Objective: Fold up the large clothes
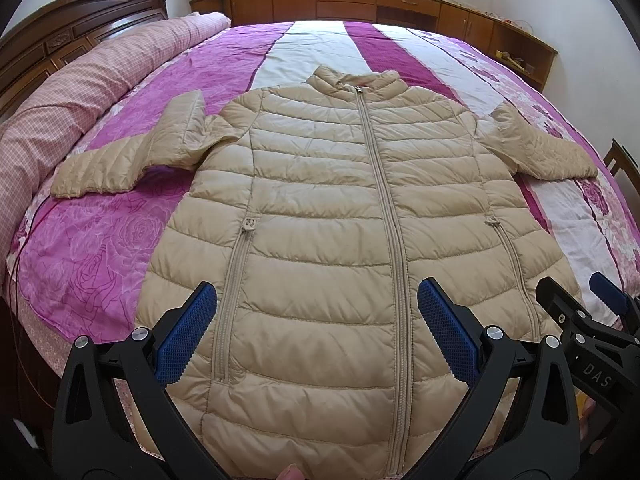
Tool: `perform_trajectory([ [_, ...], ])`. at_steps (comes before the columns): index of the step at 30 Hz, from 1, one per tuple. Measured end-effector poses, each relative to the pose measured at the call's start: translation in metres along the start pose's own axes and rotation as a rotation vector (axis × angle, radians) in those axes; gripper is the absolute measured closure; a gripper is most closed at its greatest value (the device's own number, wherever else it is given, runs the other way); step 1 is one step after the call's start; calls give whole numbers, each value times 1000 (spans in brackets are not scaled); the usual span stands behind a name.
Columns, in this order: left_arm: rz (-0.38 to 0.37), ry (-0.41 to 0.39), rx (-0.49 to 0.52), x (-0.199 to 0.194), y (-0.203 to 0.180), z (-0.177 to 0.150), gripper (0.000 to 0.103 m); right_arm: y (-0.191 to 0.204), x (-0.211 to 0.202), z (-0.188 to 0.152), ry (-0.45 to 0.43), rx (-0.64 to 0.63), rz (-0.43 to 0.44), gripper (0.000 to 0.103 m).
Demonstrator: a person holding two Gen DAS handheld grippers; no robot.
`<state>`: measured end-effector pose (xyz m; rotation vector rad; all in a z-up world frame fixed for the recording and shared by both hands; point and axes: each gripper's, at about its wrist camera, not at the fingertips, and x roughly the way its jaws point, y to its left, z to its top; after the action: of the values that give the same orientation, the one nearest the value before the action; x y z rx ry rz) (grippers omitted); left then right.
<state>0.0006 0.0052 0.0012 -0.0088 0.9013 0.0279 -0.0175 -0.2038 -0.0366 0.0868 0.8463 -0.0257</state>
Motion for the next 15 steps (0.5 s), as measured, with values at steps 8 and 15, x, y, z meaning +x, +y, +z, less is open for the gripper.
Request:
perform_trajectory([
  [8, -1, 0, 1, 0, 0, 0, 3, 0, 0, 0, -1, 0, -1, 5],
  [15, -12, 12, -6, 0, 1, 1, 3, 0, -1, 1, -3, 3, 3, 5],
])
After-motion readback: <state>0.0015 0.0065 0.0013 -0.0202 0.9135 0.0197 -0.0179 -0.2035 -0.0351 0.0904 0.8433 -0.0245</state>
